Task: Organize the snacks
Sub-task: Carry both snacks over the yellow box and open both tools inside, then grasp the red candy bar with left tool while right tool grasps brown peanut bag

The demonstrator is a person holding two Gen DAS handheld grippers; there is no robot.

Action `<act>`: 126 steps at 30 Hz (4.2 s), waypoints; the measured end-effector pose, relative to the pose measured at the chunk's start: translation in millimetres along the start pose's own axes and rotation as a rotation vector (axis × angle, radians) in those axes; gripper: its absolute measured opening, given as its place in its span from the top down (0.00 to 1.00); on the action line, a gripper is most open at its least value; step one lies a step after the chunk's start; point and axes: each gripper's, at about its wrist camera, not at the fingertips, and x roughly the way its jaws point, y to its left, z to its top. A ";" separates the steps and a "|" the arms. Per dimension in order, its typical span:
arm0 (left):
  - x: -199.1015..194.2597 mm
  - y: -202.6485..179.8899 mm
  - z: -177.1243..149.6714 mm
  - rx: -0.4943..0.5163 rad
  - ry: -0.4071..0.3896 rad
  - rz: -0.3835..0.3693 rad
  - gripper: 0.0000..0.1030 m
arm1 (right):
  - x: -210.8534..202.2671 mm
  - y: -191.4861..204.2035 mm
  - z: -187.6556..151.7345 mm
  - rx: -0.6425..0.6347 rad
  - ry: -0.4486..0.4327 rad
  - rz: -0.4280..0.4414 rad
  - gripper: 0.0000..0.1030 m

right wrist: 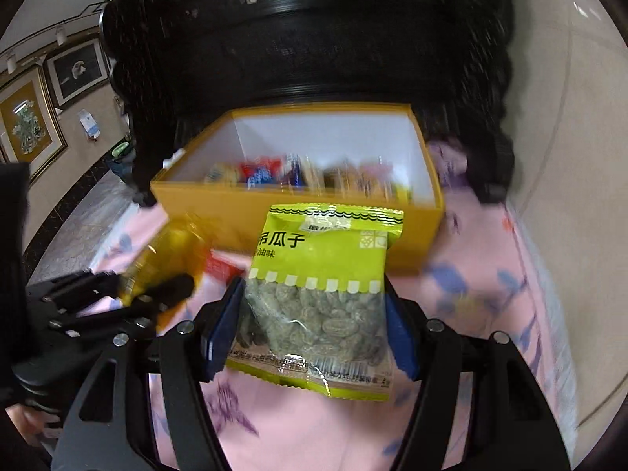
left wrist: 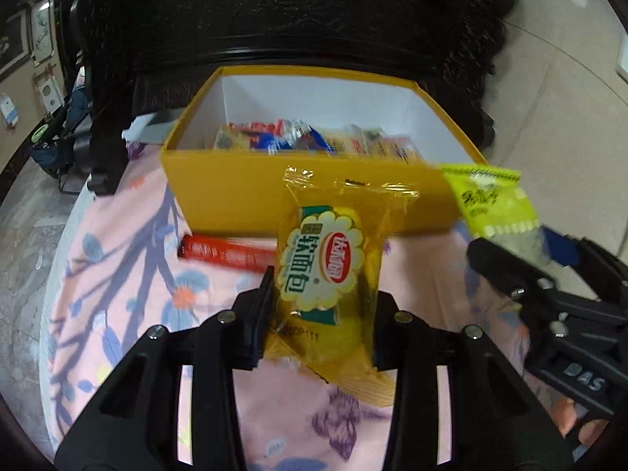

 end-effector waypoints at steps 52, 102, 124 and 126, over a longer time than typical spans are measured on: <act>-7.9 24.2 89.7 -0.035 -0.099 0.146 0.07 | 11.7 3.4 83.6 0.068 -0.056 0.000 0.08; 89.8 40.9 -14.7 0.613 0.099 -0.124 0.07 | 66.2 -5.6 -123.1 0.064 0.258 0.139 0.55; 96.7 41.8 -51.3 0.507 0.351 -0.180 0.02 | 64.7 -5.8 -121.6 0.077 0.253 0.146 0.53; 87.1 35.3 -62.7 0.460 0.352 -0.159 0.02 | 64.6 -5.4 -121.8 0.075 0.250 0.143 0.52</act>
